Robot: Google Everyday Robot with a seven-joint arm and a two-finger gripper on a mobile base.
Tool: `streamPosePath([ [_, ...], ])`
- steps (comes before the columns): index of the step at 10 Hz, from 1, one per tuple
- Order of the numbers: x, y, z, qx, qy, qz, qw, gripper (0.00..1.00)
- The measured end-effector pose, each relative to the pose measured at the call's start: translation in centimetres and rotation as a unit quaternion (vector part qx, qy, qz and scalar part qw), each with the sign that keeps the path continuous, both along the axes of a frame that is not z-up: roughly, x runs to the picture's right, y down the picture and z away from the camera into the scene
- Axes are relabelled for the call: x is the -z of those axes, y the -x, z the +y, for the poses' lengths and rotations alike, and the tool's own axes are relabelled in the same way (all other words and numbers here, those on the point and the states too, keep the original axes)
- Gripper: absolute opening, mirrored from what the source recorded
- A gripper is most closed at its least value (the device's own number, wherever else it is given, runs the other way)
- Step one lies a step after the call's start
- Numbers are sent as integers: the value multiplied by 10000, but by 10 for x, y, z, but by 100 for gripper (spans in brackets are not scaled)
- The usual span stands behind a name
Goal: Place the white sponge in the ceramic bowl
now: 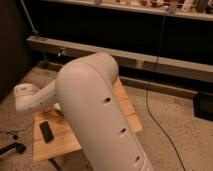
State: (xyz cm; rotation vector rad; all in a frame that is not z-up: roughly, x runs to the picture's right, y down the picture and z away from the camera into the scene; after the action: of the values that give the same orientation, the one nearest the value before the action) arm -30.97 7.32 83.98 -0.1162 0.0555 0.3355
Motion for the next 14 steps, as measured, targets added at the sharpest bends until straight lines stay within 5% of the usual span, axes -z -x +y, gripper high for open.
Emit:
streamPosePath([
  [5, -31, -40, -35, -301, -94, 560, 9979, 0],
  [14, -62, -48, -21, -475, 356, 556, 9967, 0],
])
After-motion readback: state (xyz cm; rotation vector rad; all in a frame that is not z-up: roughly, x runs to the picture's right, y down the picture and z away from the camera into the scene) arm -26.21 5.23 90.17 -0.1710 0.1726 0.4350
